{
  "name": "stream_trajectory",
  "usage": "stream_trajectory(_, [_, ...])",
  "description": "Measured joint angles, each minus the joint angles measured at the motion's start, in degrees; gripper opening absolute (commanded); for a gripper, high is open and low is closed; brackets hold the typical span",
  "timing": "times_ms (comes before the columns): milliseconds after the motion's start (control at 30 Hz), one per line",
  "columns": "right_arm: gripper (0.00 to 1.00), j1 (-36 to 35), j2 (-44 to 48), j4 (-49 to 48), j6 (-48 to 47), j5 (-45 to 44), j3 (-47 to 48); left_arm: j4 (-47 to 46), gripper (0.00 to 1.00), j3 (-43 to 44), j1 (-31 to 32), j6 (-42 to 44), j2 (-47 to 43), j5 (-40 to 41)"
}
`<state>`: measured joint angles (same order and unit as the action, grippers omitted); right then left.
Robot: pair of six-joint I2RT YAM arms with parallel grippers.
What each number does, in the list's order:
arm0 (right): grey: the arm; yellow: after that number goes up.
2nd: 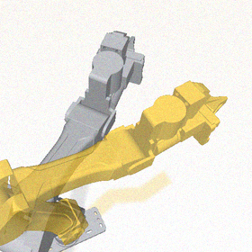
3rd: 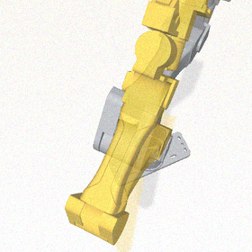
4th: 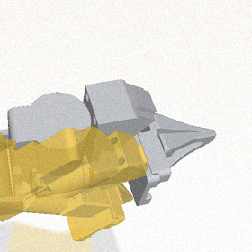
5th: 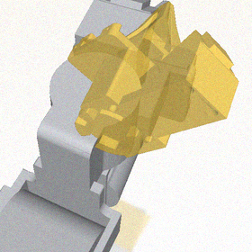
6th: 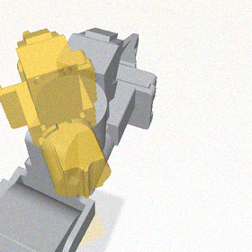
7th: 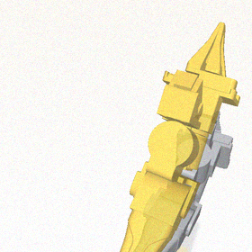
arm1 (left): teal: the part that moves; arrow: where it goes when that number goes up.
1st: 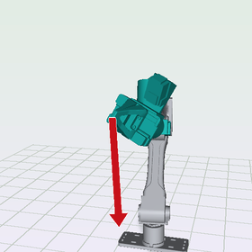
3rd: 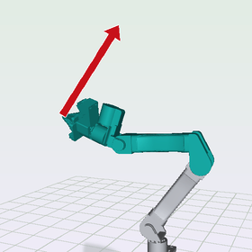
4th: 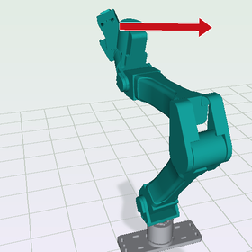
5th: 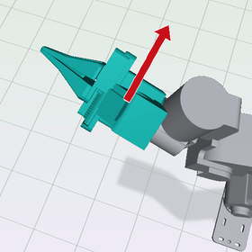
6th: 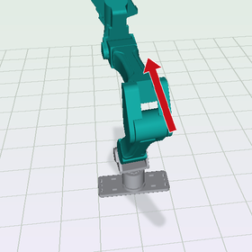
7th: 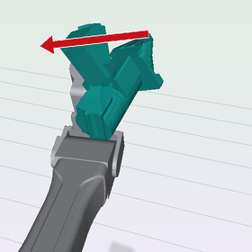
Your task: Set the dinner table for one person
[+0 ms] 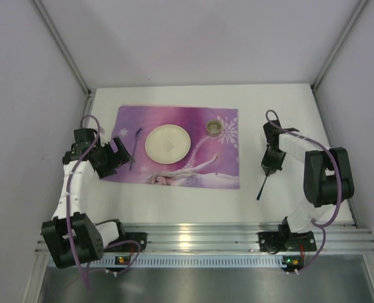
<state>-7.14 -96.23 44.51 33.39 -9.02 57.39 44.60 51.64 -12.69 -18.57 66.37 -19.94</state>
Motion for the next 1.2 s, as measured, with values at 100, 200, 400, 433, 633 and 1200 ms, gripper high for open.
stream_trajectory(100, [0.00, -1.86, 0.35, 0.44, -0.68, -3.41, 0.39, 0.00, 0.98, -0.37, 0.15, 0.00, 0.00, -0.07])
stream_trajectory(200, [0.00, -5.42, 0.98, 4.00, -1.11, -7.28, 4.48, -0.11, 0.98, -0.76, 0.61, -0.11, 0.00, -0.17])
stream_trajectory(400, [0.00, -17.99, 1.60, 7.30, -0.28, -8.50, 21.75, -0.83, 0.98, -1.49, 0.96, -0.79, 0.00, -0.17])
stream_trajectory(433, [0.00, -20.48, 1.29, 7.21, 0.22, -7.41, 24.50, -0.83, 0.98, -1.53, 0.96, -0.83, 0.00, -0.15])
stream_trajectory(633, [0.00, -28.33, -6.47, 6.69, 2.84, -0.52, 32.15, -0.90, 0.98, -1.55, 1.14, -0.92, 0.00, -0.15])
stream_trajectory(1200, [0.03, -29.38, -30.53, 6.14, 5.86, 7.67, 47.45, -0.90, 0.97, -1.62, 1.84, -1.03, 0.00, -0.13])
